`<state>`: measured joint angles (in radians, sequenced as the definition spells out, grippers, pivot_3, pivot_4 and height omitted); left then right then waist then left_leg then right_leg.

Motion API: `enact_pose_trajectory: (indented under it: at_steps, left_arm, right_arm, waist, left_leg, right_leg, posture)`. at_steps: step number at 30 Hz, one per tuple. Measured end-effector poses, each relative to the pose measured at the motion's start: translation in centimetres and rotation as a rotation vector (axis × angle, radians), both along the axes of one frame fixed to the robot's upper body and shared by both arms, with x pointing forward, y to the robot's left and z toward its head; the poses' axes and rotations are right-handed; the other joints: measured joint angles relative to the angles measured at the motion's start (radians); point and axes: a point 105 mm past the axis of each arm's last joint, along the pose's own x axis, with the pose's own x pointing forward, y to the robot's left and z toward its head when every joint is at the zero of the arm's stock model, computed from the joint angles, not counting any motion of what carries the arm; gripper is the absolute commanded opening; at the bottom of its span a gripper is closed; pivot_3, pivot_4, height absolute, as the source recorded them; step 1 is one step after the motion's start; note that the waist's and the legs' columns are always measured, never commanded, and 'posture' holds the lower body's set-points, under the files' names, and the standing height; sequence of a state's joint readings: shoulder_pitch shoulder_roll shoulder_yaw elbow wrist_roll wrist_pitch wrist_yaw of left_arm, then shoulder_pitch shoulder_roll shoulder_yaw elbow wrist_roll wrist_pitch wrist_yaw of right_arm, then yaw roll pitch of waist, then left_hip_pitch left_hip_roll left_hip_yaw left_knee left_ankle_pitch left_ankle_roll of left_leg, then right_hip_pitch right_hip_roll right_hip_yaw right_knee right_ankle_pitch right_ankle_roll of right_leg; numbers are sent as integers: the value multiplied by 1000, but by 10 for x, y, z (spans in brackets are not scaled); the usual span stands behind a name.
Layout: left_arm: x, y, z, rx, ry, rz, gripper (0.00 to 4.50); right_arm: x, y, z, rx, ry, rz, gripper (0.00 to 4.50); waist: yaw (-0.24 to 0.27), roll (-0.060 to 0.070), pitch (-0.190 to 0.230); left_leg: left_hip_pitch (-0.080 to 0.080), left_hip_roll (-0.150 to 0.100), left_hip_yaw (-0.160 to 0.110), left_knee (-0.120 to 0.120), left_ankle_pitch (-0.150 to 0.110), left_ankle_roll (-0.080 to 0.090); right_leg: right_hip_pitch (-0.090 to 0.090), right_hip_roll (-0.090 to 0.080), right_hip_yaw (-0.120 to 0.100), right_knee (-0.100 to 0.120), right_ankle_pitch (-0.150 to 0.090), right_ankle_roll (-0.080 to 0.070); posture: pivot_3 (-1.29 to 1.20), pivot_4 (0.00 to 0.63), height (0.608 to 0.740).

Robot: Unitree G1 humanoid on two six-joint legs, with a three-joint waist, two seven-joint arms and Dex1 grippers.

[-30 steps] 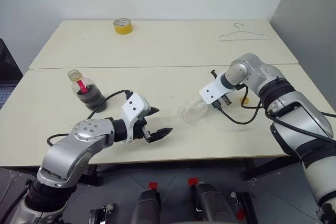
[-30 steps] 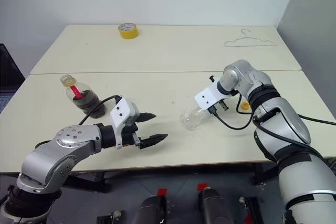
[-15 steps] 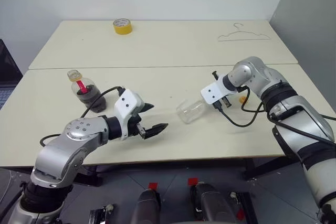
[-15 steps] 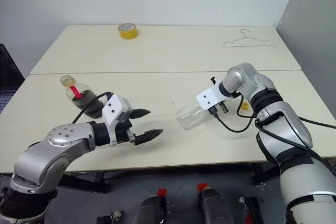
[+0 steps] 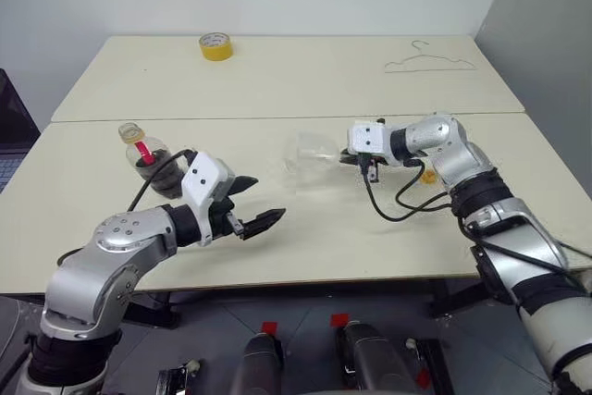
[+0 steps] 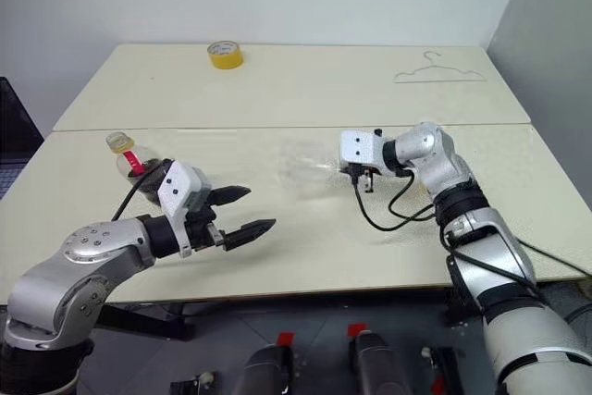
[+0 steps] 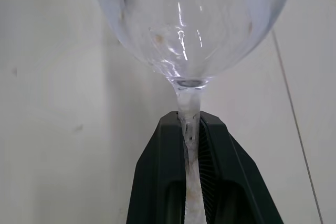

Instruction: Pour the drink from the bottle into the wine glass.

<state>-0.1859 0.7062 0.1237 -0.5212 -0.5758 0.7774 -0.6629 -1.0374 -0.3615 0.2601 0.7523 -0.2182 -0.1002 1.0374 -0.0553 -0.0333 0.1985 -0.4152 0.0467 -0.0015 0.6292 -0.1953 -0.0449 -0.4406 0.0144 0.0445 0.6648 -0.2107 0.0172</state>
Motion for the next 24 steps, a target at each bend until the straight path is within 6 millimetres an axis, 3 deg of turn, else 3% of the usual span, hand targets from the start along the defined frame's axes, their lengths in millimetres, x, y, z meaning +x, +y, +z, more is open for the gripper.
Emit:
enact_pose_trajectory:
  at_steps: [10,15,19,24]
  left_arm:
    - [3,7,2,-55,-43,73,4500]
    - [3,6,0,-71,-39,84,4500]
    - [2,5,-1,-73,-36,83,4500]
    - [3,4,-2,-77,-35,79,4500]
  right_arm:
    - [0,41,20,643,133,-304,89]
    - [-10,65,-3,766,203,-385,89]
    - [-13,78,-3,837,135,-407,89]
    - [-10,80,-14,860,48,-442,89]
  waist:
    - [1,-1,-1]
    - [-1,-1,-1]
    - [-2,-2,-1]
    - [-1,-2,-1]
  left_leg:
    - [0,0,0,0,0,0]
    - [-1,0,0,0,0,0]
    - [-1,0,0,0,0,0]
    - [-1,0,0,0,0,0]
  right_leg:
    - [0,0,0,0,0,0]
    - [-1,0,0,0,0,0]
    - [0,0,0,-1,0,0]
    - [0,0,0,-1,0,0]
  posture:
    - [0,150,740]
    - [0,150,740]
    - [0,150,740]
    - [0,150,740]
